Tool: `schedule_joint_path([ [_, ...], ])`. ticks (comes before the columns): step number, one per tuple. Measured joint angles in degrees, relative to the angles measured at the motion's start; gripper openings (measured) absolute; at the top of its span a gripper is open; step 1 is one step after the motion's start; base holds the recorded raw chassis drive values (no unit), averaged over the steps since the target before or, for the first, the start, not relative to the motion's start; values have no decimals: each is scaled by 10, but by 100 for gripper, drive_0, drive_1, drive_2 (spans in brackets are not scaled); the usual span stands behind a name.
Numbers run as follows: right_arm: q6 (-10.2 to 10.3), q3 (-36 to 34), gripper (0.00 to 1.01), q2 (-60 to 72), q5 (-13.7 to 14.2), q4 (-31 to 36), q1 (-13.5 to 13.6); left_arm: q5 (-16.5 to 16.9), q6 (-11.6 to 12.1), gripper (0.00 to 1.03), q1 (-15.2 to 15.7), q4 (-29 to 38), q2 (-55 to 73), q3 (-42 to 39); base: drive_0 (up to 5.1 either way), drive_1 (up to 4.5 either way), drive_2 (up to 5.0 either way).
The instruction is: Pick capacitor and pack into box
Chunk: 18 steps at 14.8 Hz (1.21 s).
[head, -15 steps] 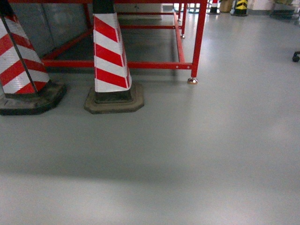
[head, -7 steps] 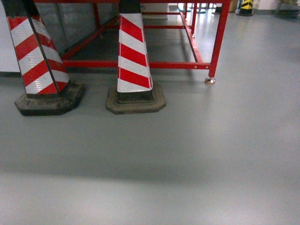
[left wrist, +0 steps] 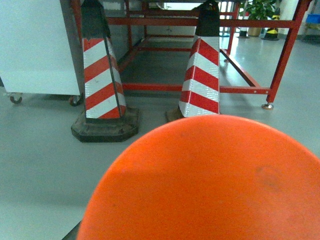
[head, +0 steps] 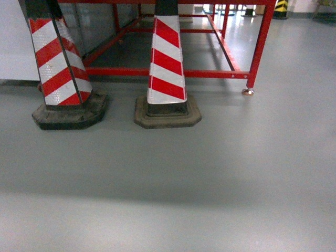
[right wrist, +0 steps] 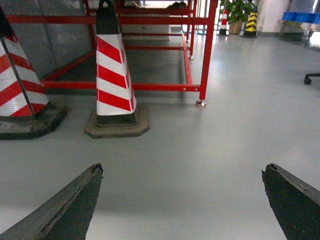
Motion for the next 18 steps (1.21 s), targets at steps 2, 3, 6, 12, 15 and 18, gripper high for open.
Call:
schedule_joint_path([
  [2,0,0,98,0,1,0,0,2,0,43,0,-1,0,0,0,0,0],
  [3,0,0,98,0,2,-4,0,3,0,43,0,1,0,0,0,0,0],
  [6,0,0,98,0,2,-3,0,2,0,43,0,1,0,0,0,0,0],
  [12,0,0,98,0,2,-3,0,3,0,43,0,1,0,0,2,138,-133],
  [15,0,0,98,0,2,-2,0,2,0,43,0,1,0,0,172,157,-334],
  [18,0,0,98,0,2,-3,0,2,0,43,0,1,0,0,261,239,-499],
])
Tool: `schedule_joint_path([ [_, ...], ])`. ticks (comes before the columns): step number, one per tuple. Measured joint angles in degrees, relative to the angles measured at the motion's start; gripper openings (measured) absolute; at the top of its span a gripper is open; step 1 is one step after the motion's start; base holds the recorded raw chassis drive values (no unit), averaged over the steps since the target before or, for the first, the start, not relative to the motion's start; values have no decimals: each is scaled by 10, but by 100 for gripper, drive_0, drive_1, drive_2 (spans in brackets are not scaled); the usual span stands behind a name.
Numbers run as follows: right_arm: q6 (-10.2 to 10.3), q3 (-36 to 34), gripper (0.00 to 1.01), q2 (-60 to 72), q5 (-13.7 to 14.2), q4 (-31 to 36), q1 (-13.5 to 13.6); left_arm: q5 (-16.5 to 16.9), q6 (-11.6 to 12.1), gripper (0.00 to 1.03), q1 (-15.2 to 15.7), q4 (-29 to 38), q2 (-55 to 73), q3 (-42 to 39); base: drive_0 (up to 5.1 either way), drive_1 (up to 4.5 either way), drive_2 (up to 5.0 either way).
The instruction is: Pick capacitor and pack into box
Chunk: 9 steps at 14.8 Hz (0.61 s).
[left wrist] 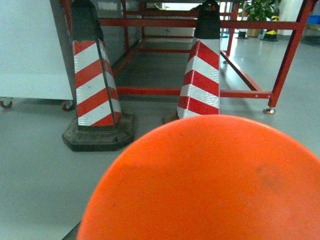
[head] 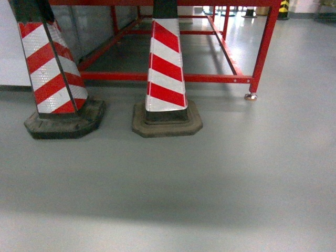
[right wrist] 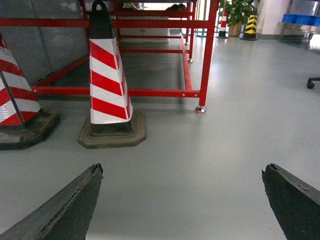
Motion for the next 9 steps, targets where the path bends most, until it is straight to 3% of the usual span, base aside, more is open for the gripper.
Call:
schedule_joint_path([
  [9,0,0,98,0,0,2,0,1,0,43,0,0,0,0,269,239,-495],
])
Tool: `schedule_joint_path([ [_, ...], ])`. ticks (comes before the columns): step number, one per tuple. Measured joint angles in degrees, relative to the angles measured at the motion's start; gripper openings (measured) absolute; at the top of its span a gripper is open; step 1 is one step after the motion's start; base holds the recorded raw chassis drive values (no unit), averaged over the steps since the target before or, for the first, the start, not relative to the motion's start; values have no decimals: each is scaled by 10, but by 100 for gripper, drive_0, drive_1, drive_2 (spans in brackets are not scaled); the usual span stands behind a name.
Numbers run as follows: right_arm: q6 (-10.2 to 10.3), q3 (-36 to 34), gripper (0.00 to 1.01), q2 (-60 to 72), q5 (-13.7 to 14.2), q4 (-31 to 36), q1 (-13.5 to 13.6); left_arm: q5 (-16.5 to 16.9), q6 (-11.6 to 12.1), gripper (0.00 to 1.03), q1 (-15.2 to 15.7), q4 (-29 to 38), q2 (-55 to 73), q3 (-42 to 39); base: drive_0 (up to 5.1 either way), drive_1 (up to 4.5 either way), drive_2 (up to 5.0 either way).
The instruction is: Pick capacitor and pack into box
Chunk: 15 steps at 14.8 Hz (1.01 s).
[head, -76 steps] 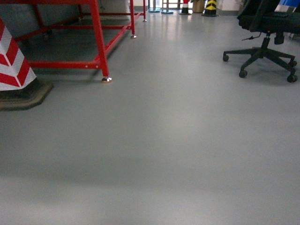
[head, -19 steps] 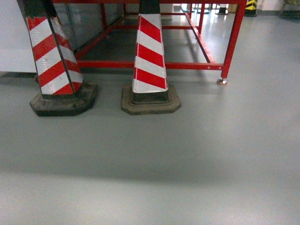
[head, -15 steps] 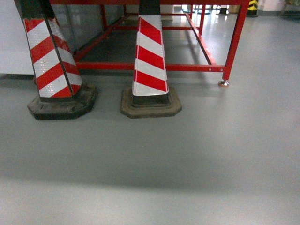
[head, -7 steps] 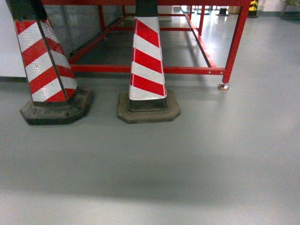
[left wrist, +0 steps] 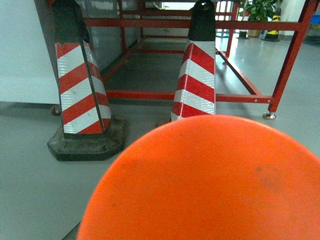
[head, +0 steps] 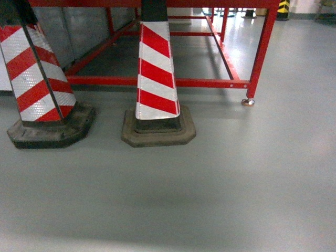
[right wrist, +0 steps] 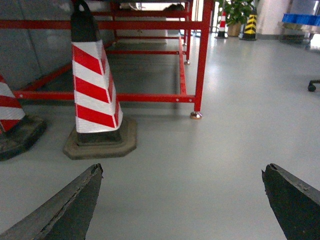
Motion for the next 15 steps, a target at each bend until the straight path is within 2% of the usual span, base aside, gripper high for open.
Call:
schedule_joint_path([
  [15,0,0,98,0,0,-3,0,1,0,43,0,0,0,0,21,421,-430],
])
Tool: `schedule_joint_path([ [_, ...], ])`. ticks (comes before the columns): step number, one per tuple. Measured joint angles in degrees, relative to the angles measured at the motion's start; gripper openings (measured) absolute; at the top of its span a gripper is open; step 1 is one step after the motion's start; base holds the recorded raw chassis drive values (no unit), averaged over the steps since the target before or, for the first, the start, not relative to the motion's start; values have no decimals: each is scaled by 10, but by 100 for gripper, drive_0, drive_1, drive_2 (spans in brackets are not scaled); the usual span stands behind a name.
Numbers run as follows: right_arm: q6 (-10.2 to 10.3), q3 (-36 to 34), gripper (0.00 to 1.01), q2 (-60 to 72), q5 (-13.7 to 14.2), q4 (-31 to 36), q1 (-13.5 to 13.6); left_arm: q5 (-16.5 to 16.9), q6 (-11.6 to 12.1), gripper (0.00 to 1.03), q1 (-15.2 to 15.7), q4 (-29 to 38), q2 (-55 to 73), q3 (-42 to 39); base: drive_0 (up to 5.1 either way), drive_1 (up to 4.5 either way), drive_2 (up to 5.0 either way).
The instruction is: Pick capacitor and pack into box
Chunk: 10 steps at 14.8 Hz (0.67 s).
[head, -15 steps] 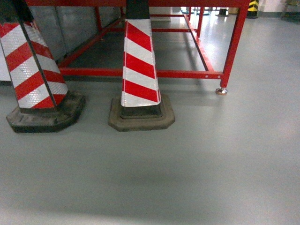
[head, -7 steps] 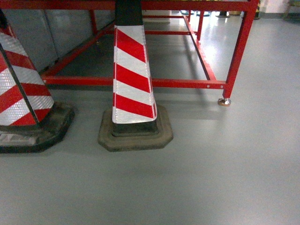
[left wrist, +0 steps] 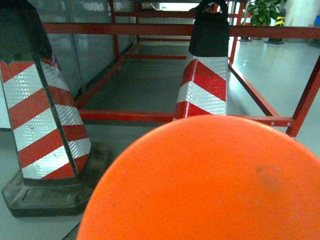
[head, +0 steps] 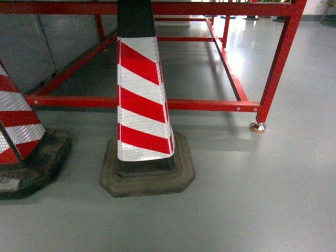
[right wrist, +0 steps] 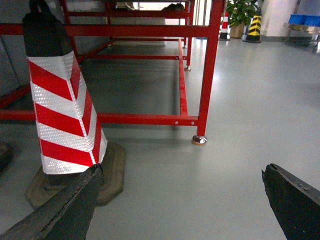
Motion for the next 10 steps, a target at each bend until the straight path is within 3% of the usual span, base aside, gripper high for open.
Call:
schedule_joint_path([
  [10,0,0,98,0,0,1,0,0,0,43,0,-1,0,0,0,429,-428],
])
